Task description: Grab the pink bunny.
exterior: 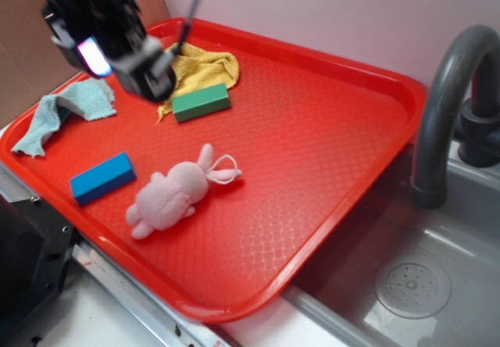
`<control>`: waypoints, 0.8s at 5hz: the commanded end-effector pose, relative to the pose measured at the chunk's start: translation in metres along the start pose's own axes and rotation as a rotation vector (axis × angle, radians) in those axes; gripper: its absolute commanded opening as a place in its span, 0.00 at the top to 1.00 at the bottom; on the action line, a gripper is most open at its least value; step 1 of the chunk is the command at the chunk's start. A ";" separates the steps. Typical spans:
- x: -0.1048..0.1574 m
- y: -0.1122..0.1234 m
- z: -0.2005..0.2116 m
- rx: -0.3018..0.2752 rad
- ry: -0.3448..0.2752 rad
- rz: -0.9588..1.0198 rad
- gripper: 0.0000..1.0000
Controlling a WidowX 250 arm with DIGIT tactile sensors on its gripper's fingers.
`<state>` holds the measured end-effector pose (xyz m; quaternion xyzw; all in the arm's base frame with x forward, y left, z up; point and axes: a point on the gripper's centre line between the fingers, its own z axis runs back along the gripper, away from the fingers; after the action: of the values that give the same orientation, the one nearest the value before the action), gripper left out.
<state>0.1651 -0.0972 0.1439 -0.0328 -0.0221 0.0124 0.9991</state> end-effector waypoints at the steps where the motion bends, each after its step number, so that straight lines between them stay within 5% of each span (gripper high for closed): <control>1: -0.009 0.006 -0.046 -0.041 0.075 0.022 0.00; 4: -0.004 0.014 -0.112 -0.041 0.203 -0.031 0.00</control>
<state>0.1660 -0.0895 0.0268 -0.0503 0.0883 -0.0046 0.9948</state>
